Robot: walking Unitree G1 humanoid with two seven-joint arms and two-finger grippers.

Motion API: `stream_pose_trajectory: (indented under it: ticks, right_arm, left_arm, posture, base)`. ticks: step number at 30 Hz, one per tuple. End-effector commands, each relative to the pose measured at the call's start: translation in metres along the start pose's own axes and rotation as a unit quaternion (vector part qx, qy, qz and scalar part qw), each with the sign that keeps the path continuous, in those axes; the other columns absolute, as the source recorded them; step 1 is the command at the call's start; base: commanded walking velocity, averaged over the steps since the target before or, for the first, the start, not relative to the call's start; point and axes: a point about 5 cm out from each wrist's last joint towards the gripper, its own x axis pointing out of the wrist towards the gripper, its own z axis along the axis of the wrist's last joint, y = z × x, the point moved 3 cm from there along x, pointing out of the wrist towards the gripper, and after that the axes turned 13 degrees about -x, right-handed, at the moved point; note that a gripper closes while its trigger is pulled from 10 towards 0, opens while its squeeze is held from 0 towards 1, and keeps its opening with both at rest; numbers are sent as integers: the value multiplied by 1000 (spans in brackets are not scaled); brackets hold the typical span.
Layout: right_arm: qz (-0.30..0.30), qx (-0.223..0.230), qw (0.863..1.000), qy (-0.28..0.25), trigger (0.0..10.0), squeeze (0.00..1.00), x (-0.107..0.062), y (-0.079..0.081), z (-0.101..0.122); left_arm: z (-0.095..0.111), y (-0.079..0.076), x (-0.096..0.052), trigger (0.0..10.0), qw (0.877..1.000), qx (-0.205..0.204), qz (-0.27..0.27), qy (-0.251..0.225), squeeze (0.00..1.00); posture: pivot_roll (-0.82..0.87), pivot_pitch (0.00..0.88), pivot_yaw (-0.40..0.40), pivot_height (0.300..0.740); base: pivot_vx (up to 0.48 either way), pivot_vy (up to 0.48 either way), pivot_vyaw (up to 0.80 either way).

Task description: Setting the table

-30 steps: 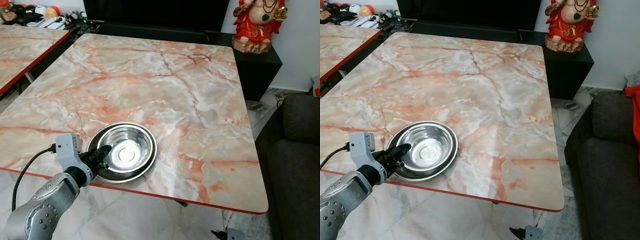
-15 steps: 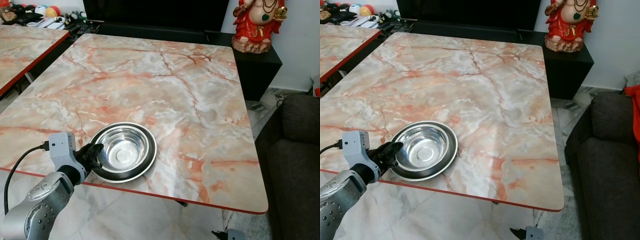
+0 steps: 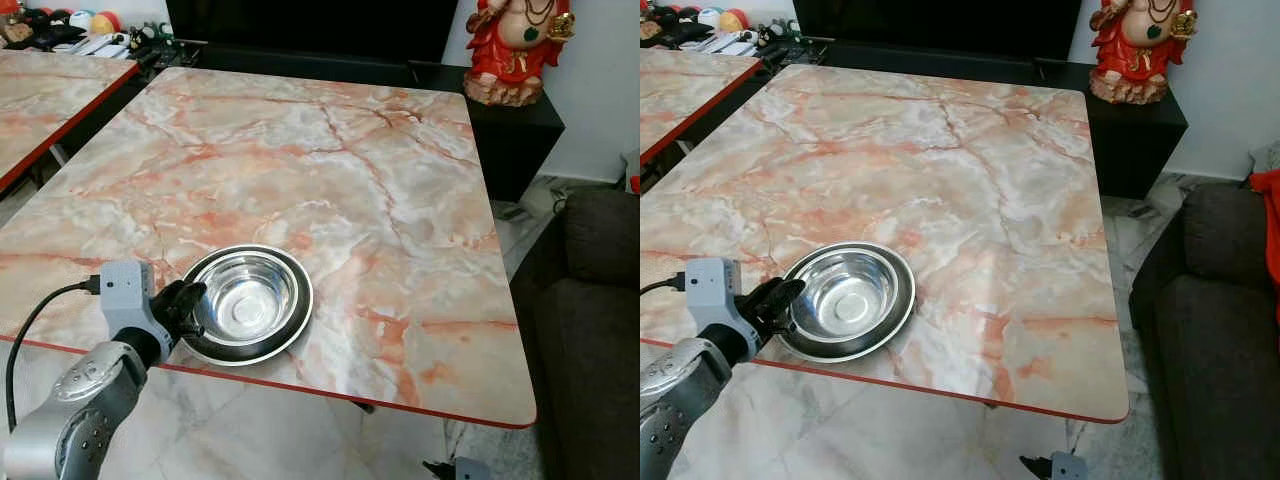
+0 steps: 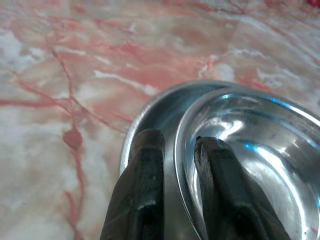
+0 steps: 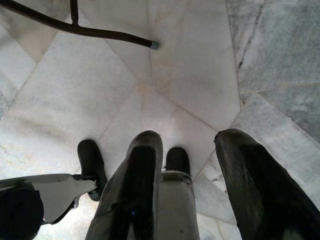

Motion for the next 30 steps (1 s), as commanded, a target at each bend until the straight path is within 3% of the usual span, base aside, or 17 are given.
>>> stream_pose_trajectory:
  ticks: [1,7,11,12,13,18,21,27,30]
  right_arm:
    - [1,-2,1000,16,10000,0,-2,0,-10]
    - [0,-2,1000,17,10000,0,-2,-1,-11]
    - [0,-2,1000,18,10000,0,-2,-1,-11]
    - [0,-2,1000,18,10000,0,-2,-1,-11]
    - [1,-3,1000,18,10000,0,-2,0,-10]
    - [1,-6,1000,16,10000,0,-1,1,-8]
    - [1,-7,1000,16,10000,0,-1,1,-8]
    - [6,-29,999,13,10000,0,-1,1,-7]
    - [0,-40,999,12,10000,0,-2,-5,-7]
  left_arm:
    - [9,4,-4,10000,999,30,8,-19,0]
    - [21,11,-7,10000,993,90,42,-70,0]
    - [38,21,-14,10000,972,157,104,-143,0]
    - [38,21,-14,10000,972,157,104,-143,0]
    - [37,17,-18,10000,960,206,103,-159,0]
    - [26,-2,-20,10000,949,262,66,-163,0]
    - [24,-3,-20,10000,949,261,65,-167,0]
    - [3,6,-17,10000,960,203,92,-172,0]
    - [-2,4,-14,10000,961,198,90,-170,0]
  posture:
    - [152,178,-16,740]
    - [151,175,-15,740]
    - [153,171,-18,740]
    - [153,171,-18,740]
    - [148,169,-21,740]
    - [146,161,-23,740]
    - [143,156,-25,740]
    - [125,117,-37,740]
    - [106,84,-45,740]
  base:
    - [0,0,0]
    - [0,0,0]
    - [0,0,0]
    - [0,0,0]
    - [0,0,0]
    - [0,0,0]
    - [0,0,0]
    - [0,0,0]
    - [0,0,0]
